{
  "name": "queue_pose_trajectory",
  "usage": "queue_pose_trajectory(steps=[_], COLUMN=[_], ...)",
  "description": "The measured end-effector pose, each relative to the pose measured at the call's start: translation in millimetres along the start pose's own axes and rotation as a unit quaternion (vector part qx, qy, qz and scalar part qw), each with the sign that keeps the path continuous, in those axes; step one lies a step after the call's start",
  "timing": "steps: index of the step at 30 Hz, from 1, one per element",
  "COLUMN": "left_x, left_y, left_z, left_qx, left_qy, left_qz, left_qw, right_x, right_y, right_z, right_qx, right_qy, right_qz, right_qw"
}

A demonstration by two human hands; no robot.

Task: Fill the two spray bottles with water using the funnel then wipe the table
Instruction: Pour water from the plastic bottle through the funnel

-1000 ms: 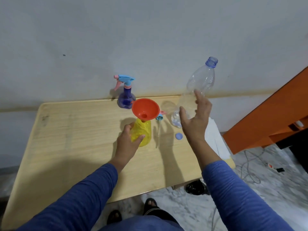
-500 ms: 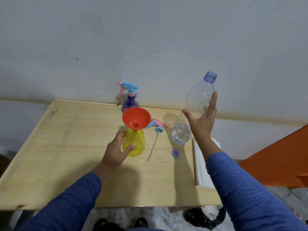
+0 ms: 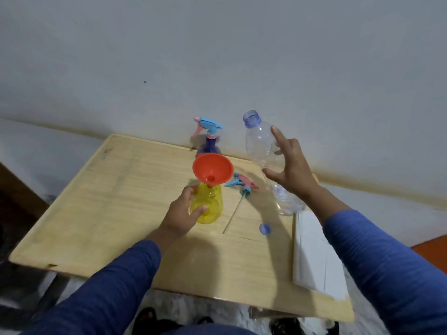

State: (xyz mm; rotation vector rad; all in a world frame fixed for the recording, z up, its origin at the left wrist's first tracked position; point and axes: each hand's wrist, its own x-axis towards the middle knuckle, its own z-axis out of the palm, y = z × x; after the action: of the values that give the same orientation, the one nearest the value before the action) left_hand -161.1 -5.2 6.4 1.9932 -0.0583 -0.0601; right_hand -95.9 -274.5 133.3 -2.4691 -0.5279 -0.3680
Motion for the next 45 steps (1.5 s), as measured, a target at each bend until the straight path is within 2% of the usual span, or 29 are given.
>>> queue_pose_trajectory(steps=[5,10,18,26,45], left_x=[-0.2,-0.7,0.4,1.3,0.1], left_y=[0.7,2.8,4.9,3.1,5.4], left_z=[1.9,2.9,2.6,1.2,2.7], left_qx=[0.000,-0.005,-0.012,-0.023,-0.030], left_qy=[0.009,0.007,0.001,-0.007,-0.005], left_qz=[0.004,-0.004,-0.015,-0.024,-0.024], left_qw=[1.000,1.000,1.000,0.999,0.999], right_x=[5.2,15.1,27.9,34.4,39.0], right_y=[-7.0,-7.8,-21.5,-28.6,-26.3], right_z=[-20.9,-44.1,-58.5,-59.4,-55.6], right_qx=[-0.154,-0.277,-0.330,-0.368,-0.390], right_qy=[-0.131,-0.182,-0.179,-0.171,-0.153], right_qz=[-0.113,-0.174,-0.232,-0.256,-0.274], right_qw=[0.973,0.927,0.897,0.877,0.865])
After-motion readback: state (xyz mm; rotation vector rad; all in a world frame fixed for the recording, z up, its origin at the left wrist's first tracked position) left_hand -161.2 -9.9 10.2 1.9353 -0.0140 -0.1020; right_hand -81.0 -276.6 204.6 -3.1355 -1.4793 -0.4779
